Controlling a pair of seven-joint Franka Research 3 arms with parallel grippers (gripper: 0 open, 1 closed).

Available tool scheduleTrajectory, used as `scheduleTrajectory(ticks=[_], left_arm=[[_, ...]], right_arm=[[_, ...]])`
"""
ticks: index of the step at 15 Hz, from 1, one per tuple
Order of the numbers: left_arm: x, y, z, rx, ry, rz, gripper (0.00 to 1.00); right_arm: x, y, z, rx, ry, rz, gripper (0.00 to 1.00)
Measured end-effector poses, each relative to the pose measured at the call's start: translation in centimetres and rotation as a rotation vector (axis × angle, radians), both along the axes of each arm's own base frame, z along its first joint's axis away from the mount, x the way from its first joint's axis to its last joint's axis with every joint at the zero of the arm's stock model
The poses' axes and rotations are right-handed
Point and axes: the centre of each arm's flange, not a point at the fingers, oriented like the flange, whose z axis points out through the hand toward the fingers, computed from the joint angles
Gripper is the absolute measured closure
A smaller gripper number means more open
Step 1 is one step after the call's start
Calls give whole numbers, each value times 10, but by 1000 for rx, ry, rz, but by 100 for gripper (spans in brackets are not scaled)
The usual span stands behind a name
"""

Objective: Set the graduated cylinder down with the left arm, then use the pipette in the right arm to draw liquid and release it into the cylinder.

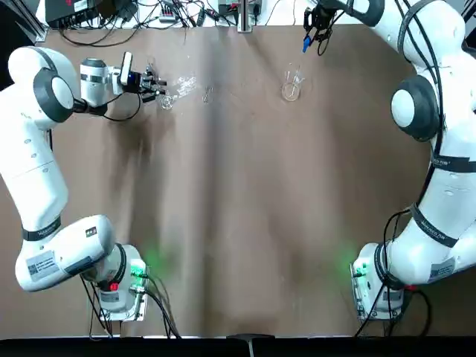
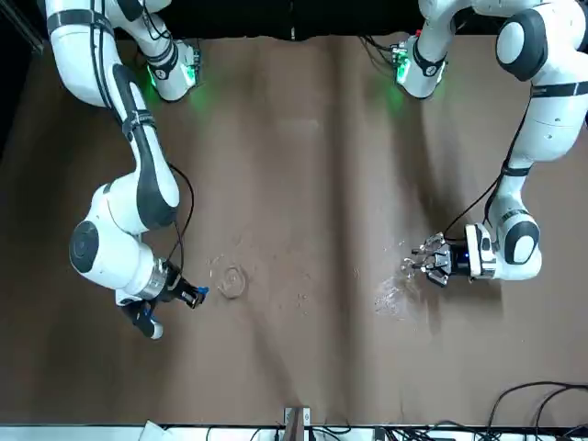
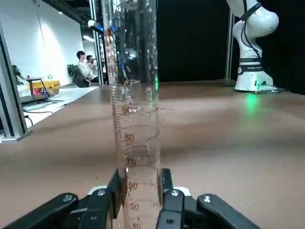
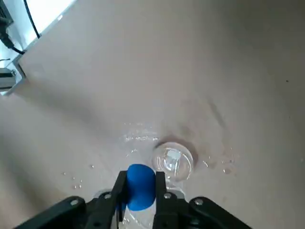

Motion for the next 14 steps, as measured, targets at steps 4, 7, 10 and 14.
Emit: scheduleTrajectory(ticks=[4, 7, 10, 14], left_arm=[[8, -27, 12, -23, 15, -22, 63], [14, -55, 17, -28, 9, -27, 64], [15, -64, 17, -29, 8, -27, 66], [16, -55, 18, -28, 6, -14, 77]], right_arm=[[-7, 2, 7, 43, 74, 2, 73], [-7, -4, 15, 65, 79, -12, 73], [-4, -19, 30, 76, 62, -34, 73], [-5, -23, 48, 101, 44, -46, 73]])
